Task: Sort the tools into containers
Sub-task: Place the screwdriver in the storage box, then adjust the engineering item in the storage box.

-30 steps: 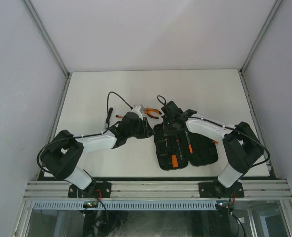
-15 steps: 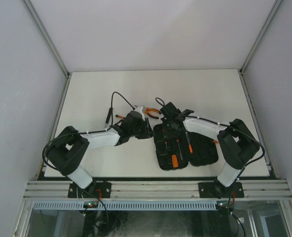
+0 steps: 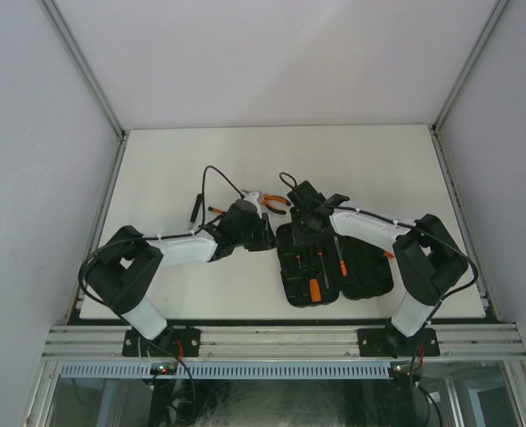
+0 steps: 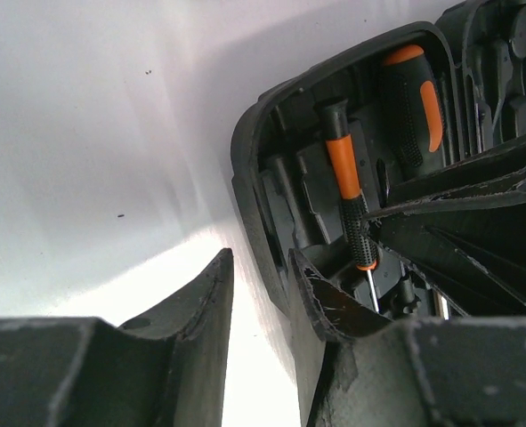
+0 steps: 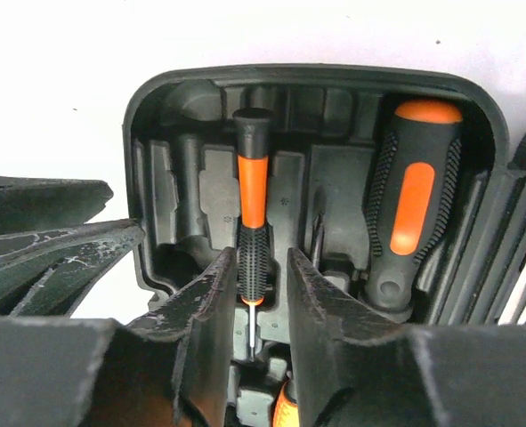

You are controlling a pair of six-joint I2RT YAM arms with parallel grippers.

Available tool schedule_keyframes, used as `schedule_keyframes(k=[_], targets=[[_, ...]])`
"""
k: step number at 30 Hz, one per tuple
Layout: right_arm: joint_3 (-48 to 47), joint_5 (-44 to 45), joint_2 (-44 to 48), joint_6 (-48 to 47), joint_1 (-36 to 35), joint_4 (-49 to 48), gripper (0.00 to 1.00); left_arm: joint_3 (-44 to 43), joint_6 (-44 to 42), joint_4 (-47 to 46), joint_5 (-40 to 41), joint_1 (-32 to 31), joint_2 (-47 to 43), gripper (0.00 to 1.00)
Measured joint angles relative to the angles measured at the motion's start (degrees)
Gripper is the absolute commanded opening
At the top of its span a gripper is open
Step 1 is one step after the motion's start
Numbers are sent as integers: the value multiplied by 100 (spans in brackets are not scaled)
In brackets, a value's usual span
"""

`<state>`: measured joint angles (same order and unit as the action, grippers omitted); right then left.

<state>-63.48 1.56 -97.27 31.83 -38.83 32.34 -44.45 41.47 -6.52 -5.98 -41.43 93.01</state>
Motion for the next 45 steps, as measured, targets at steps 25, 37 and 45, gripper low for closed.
schedule_keyframes(k=[25,37,45], targets=[[0,275,157,-13,-407,278,10,-144,0,66,-203,0,214,30],[-57,319,-79,26,-407,332,0,-197,0,70,-334,0,299,24],[-157,369,-166,39,-409,446,0,-262,0,79,-376,7,367,19]])
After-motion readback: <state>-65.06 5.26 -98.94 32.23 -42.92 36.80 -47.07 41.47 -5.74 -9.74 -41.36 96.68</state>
